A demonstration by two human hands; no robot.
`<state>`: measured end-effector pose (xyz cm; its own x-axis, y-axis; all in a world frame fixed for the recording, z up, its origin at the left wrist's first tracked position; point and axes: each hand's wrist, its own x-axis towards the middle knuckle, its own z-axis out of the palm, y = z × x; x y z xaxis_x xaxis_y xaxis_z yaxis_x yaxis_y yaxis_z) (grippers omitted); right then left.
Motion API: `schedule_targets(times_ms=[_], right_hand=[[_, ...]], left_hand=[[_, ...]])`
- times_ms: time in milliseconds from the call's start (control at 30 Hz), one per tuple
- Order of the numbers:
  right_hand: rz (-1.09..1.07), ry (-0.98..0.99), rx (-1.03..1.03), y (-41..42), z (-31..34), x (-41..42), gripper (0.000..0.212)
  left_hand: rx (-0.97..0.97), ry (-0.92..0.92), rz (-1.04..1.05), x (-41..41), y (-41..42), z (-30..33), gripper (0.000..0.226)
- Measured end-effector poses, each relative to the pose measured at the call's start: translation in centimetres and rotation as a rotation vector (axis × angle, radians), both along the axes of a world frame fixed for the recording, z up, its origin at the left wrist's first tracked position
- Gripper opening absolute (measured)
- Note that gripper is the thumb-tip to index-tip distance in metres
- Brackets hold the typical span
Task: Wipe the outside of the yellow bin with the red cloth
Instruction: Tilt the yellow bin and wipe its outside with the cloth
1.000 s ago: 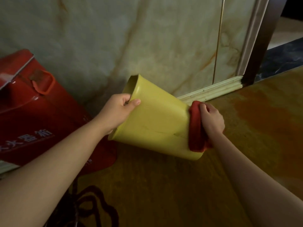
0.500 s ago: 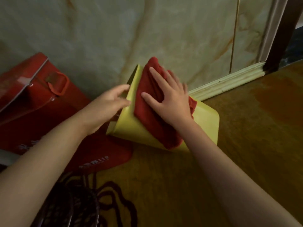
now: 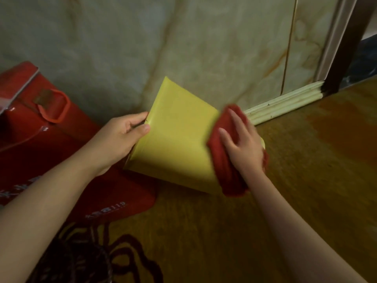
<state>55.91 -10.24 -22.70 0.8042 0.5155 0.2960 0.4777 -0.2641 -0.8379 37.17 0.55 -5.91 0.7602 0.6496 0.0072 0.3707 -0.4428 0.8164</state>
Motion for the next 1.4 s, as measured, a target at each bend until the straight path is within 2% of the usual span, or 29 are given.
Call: schedule_targets(times_ms=[100,167,233,333,500,567,633,667,733,767,833,933,1033,1167,1267,1400], right_hand=[[-0.158,0.553,-0.008,-4.0,-4.7,1.7,0.063],[-0.198,0.711,0.039,-4.7,-5.5,1.2,0.068],[-0.218,0.648,0.029,-4.4,-4.5,0.1,0.067],[-0.163,0.39,-0.023,-3.4,-1.3,-1.7,0.059],[0.183,-0.019,0.176,0.3,7.5,-4.8,0.054],[0.257,-0.096,0.226,1.4,8.9,-3.9,0.053],[0.3,-0.038,0.218,1.4,7.5,-1.5,0.052],[0.288,0.022,0.181,0.9,5.7,-0.3,0.052],[0.181,0.164,0.027,-1.0,1.2,1.6,0.052],[0.103,0.251,-0.035,-2.0,-0.7,2.2,0.052],[-0.043,0.43,-0.052,-3.8,-2.9,2.8,0.054],[-0.154,0.591,0.04,-5.6,-3.5,2.2,0.052],[-0.121,0.566,0.125,-7.5,-2.8,-0.7,0.052],[-0.08,0.328,0.092,-10.0,-1.6,-3.4,0.067],[-0.146,0.362,0.059,-11.7,-1.6,-3.4,0.072],[-0.158,0.456,-0.006,-13.9,-1.4,-3.8,0.072]], left_hand=[[-0.003,0.032,-0.007,1.4,-0.4,0.1,0.041],[0.028,0.061,-0.033,2.2,-0.5,0.3,0.042],[0.056,0.084,-0.032,2.2,-0.7,0.5,0.042],[0.043,0.065,-0.008,1.7,-1.2,0.6,0.041],[0.073,0.058,-0.059,3.2,-2.7,0.5,0.042],[0.019,0.035,-0.12,3.4,-2.6,0.6,0.043],[-0.073,0.083,-0.173,2.3,-2.2,0.3,0.047],[0.007,0.152,-0.194,1.4,-2.0,-0.1,0.043],[0.343,0.284,-0.139,-0.5,-1.7,-0.9,0.025],[0.461,0.28,-0.094,-0.9,-1.8,-1.1,0.021],[0.509,0.232,-0.067,0.0,-2.3,-1.5,0.006],[0.62,0.234,-0.17,3.5,-3.9,-1.1,0.019],[0.712,0.241,-0.259,6.1,-5.8,-0.7,0.026],[0.787,0.223,-0.241,9.0,-7.6,-1.3,0.029],[0.781,0.18,-0.26,11.4,-9.4,-2.2,0.039],[0.623,0.211,-0.365,10.9,-9.0,-2.7,0.009]])
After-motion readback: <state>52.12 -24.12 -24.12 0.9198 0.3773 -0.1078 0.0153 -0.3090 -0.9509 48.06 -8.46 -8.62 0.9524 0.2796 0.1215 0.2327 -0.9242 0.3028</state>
